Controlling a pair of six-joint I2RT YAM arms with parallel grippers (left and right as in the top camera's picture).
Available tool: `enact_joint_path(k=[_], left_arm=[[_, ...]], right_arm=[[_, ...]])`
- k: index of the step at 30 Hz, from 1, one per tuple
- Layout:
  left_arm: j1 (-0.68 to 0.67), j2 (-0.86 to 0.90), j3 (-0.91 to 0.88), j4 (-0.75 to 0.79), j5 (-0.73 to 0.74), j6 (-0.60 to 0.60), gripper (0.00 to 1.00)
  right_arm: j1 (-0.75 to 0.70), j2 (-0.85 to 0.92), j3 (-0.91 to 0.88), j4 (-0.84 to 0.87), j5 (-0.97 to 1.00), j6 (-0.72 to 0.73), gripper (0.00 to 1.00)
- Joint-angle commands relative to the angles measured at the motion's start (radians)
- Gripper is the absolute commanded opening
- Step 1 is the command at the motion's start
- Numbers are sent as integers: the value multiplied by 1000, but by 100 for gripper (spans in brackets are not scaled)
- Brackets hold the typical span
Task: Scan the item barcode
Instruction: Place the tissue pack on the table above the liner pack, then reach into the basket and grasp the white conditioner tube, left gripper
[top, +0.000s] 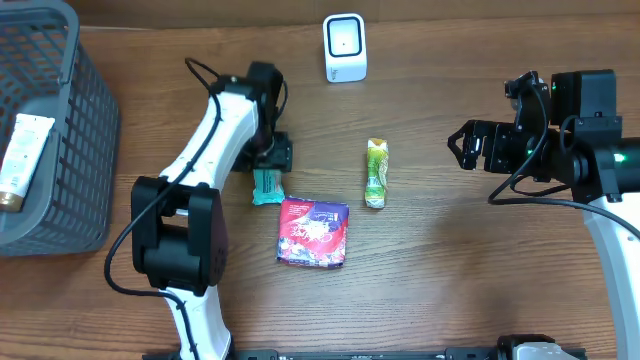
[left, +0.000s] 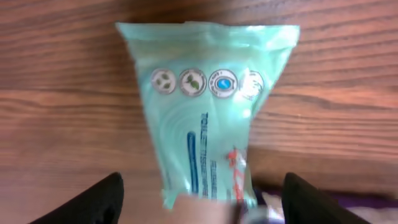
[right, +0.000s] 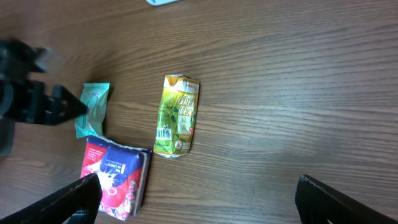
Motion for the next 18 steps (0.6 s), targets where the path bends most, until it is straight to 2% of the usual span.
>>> enact_joint_path(k=[1,5,11,15,18], left_arm=[[34,-20,294,-90,-21,-24,76],[90,-28,663,-228,-38,-4,79],[271,-30,1113,-401,-254,96,86],[467,-30,1252,-461,-191,109,88],[631,-29,1268,-464,-131,109,88]], right_arm=[[5,1,24,6,1,3,100],[5,1,24,6,1,3,100],[5,1,24,-9,1,3,100],[5,1,24,-21,1,0,100],[5,1,24,-16,1,0,100]])
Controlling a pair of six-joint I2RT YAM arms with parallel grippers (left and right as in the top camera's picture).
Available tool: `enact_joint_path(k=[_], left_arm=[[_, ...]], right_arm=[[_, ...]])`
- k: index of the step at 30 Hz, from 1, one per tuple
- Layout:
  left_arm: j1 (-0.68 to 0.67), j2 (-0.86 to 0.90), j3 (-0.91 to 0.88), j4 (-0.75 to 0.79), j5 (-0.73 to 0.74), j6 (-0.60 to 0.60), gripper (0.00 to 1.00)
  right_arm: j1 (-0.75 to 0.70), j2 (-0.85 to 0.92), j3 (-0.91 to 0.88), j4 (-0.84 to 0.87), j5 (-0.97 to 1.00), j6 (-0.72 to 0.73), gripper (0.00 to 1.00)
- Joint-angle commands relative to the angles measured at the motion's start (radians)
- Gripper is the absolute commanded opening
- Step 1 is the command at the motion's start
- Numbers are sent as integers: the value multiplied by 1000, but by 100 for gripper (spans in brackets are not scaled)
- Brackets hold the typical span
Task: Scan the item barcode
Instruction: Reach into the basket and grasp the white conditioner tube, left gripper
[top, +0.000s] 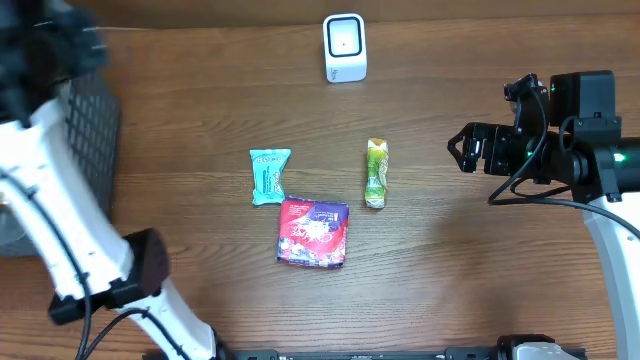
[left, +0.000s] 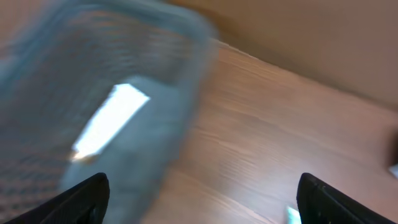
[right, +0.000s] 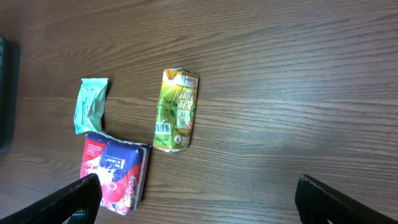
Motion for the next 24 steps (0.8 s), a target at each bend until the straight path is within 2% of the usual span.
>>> enact_joint_path(k=[1,3,7,19,21,24], left_arm=[[155,6,19,-3,43,30,87],[251,19,15,6,80,34,84],[365,55,-3,48,171,68,70],[446,281,-6,27,163,-45,62],[471,332,-6,47,169,-55,57],[483,370,-6,99,193,-56,57]], right_arm=[[5,0,24,7,1,0,100],[5,0,24,6,1,0,100],[5,0,24,12,0,0,100],[5,0,24,14,0,0,100],[5,0,24,14,0,0,100],[5,0,24,14,0,0,100]])
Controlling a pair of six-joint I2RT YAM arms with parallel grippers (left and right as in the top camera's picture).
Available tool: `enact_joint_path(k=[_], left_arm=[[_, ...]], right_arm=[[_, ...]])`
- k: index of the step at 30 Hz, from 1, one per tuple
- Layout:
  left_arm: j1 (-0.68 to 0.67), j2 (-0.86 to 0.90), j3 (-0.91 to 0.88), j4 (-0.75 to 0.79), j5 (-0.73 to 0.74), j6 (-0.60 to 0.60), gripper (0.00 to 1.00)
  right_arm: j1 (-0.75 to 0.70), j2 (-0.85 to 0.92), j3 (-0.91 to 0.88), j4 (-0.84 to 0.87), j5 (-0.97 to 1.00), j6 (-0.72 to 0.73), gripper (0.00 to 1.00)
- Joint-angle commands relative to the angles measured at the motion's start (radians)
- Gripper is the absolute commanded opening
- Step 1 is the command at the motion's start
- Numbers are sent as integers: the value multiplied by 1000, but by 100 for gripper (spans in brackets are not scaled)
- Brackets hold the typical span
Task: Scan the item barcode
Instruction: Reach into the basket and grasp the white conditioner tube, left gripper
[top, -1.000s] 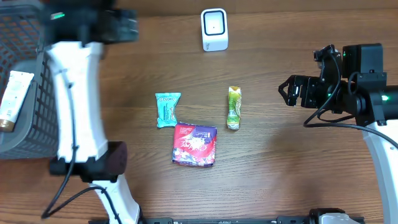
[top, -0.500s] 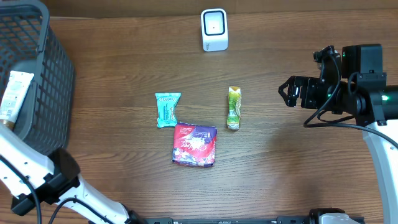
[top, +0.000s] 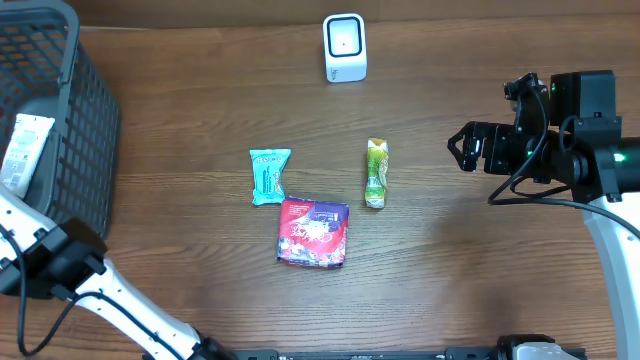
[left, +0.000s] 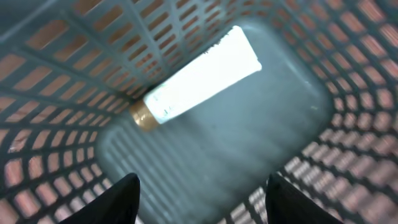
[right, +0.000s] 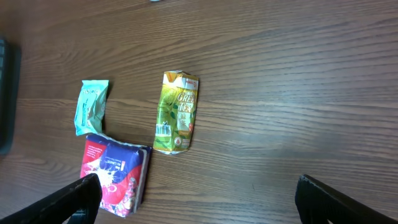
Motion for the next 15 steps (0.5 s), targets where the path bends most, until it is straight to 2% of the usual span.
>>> enact_joint_path(k=[1,6,15], left_arm=[[25,42,2,51,31,-26,58],[17,91,2,76,53,-1,59],[17,188,1,27,45,24,59]], right_arm=[[5,0,24,5,1,1,100],[5,0,24,5,1,1,100],[5,2,24,5,1,0,100]])
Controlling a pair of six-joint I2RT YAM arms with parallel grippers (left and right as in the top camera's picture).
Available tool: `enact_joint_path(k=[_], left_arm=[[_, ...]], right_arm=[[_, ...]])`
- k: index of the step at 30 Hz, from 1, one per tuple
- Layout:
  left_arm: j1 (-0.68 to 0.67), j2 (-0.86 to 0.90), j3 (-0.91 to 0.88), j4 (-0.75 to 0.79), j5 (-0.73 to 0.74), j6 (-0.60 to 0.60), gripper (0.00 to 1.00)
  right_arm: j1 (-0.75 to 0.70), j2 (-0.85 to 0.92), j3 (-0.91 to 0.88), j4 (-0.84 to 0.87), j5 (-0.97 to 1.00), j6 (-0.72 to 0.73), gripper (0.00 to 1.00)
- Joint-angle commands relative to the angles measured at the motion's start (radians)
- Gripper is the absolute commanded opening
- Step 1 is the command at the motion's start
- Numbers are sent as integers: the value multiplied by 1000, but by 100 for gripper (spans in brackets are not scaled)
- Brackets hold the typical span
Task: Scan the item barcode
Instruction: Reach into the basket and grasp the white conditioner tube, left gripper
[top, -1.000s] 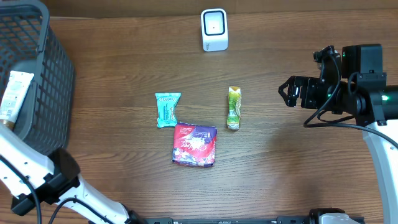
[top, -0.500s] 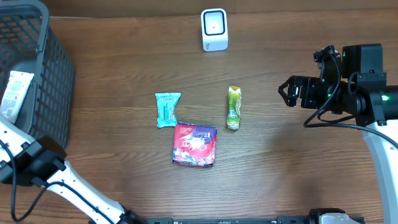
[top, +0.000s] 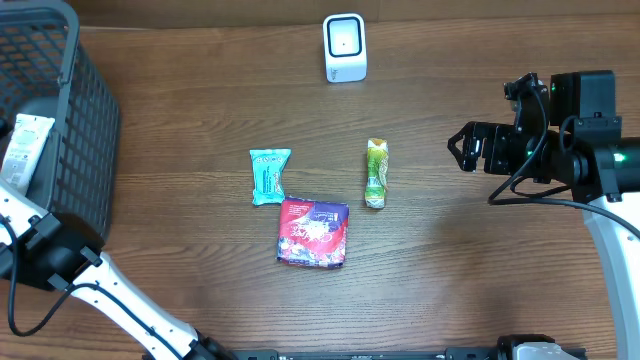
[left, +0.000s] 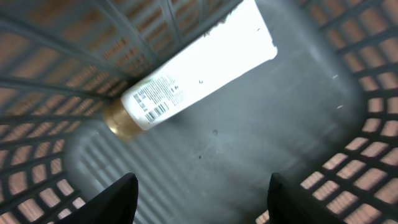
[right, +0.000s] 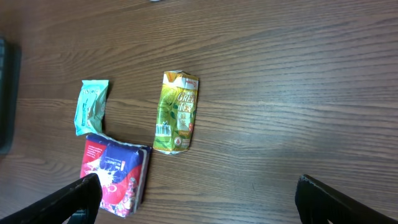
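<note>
A white tube with a gold cap (left: 193, 71) lies on the floor of the grey mesh basket (left: 261, 155), a barcode showing near its cap. My left gripper (left: 202, 208) hangs open just above it, inside the basket, nothing between its fingers. From overhead the tube (top: 20, 150) shows at the basket's left side. The white scanner (top: 345, 47) stands at the table's back. My right gripper (top: 465, 148) is open and empty at the right, held above the table.
On the table lie a teal tissue pack (top: 268, 175), a green tea pouch (top: 376, 172) and a red and purple packet (top: 314, 232). The basket (top: 90, 120) fills the back left corner. The left arm (top: 55, 262) crosses the front left.
My left gripper has come closer to the white tube, which now fills more of the left wrist view with its barcode legible. The right arm and the table items have not moved.
My left gripper was open over the teal tissue pack on the table. Then it was raised at the far left near the basket, the pack left lying. Then it looked down into the basket at the tube, and now it is nearer the tube.
</note>
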Motion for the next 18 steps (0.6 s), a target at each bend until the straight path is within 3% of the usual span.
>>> enact_joint_path(k=[1,8,10,13,18], left_arm=[[0,47,2,-9,8,34,59],[8,67,-40,19,12,60,65],[8,67,-85,39,11,60,79],[8,67,-168,64,7,86,90],[9,67,-277,90,-46,85,89]], right_arm=[[5,2,24,5,0,1,100],[5,2,24,5,0,1,100],[5,2,24,5,0,1,100],[5,2,24,5,0,1,100],[5,2,24,1,0,1,100]])
